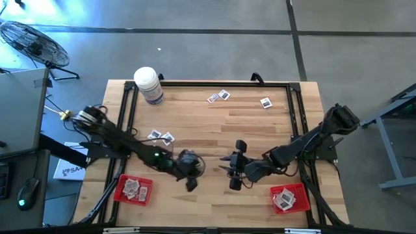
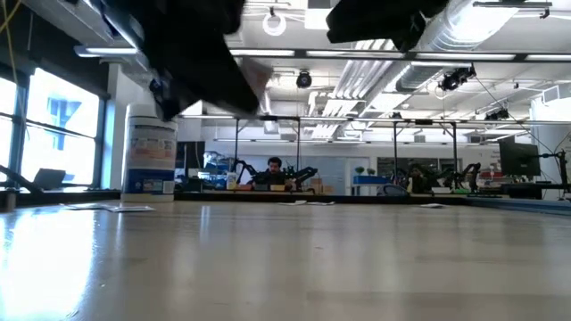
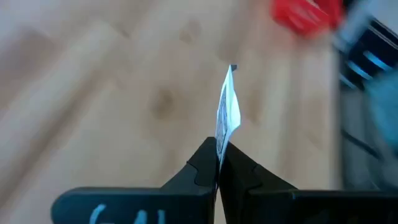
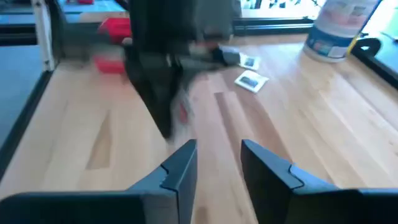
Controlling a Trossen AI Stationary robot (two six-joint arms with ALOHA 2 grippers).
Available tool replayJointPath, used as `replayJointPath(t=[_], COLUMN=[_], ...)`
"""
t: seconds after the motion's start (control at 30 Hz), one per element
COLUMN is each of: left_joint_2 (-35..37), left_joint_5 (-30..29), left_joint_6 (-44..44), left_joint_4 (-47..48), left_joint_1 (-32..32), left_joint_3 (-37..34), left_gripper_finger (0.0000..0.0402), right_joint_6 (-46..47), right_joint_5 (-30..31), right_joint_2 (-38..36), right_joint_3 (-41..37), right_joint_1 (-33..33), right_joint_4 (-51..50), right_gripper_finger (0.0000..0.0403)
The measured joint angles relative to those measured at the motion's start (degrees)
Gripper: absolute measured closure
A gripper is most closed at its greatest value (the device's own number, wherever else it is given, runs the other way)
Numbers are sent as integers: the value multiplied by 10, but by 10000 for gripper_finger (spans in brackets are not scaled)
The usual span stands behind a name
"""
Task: Pick & Place First Aid Supplies
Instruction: Put the ointment pack into the left red bin
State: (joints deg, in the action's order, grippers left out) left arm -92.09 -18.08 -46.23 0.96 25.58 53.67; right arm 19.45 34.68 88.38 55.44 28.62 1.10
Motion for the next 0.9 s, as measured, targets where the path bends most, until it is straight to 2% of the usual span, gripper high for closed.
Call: replayJointPath(t=[0.17,0.4,0.53,0.67,0.77,0.9], left_joint_2=[94,169,171,165,166,161], left_joint_5=[124,218,227,186,163,156], left_joint_6=[-68,-275,-423,-532,-573,-574], left_joint_4=[128,278,355,443,492,506], left_joint_1=[59,206,282,320,335,338], left_joint_3=[0,0,0,0,0,-6], left_gripper_finger=[401,401,401,401,401,401], right_joint_6=[29,26,26,24,22,25], right_joint_5=[-1,11,14,8,6,-7], right_joint_2=[9,37,53,64,68,77], right_joint_3=[0,0,0,0,0,0], right_joint_1=[22,31,30,31,30,30], right_joint_4=[-27,-24,-11,4,16,36], right_gripper_finger=[285,286,285,286,285,285])
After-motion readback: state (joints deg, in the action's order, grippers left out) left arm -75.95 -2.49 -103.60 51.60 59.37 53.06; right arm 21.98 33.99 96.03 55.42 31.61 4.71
